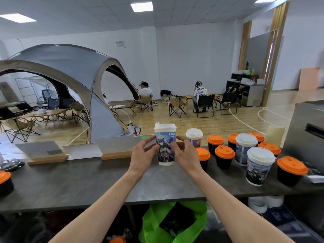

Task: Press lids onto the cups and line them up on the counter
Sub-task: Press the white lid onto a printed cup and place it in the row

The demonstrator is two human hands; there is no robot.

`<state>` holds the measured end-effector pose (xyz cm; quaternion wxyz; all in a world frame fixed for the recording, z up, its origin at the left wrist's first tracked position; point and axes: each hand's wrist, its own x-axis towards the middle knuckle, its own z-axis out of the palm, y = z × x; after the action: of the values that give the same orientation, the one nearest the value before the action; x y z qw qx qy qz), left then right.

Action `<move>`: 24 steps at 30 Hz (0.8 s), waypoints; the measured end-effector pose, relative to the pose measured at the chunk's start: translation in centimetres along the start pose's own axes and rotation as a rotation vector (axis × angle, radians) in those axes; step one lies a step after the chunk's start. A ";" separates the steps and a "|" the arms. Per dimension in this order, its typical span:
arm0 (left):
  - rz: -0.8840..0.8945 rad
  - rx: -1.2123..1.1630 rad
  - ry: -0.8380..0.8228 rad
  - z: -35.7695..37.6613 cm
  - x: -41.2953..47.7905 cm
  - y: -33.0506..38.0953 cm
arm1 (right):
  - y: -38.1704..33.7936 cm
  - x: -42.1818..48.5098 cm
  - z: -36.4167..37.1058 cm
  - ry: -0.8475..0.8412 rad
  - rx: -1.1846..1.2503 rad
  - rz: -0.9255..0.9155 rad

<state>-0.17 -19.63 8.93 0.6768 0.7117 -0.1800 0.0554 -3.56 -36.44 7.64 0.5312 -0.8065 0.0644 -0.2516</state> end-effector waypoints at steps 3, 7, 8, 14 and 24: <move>-0.017 0.044 -0.101 2.2 -0.3 -0.6 | 1.6 -0.7 -1.6 0.009 -0.065 -0.025; -0.098 0.085 -0.280 6.4 -1.2 -2.6 | 4.4 -2.2 -5.1 0.037 -0.289 -0.040; -0.120 0.091 -0.308 7.6 -1.5 -3.4 | 5.4 -2.6 -6.3 0.049 -0.366 -0.025; -0.159 0.096 -0.472 15.3 -3.6 -7.0 | 10.0 -5.1 -12.5 0.027 -0.523 0.151; -0.159 0.167 -0.542 21.6 -4.5 -8.9 | 13.3 -6.1 -17.2 0.015 -0.458 0.248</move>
<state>-4.96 -39.85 -2.63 0.5453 0.7657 -0.2926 -0.1755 -14.85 -54.02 -0.97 0.3611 -0.8898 0.2218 -0.1694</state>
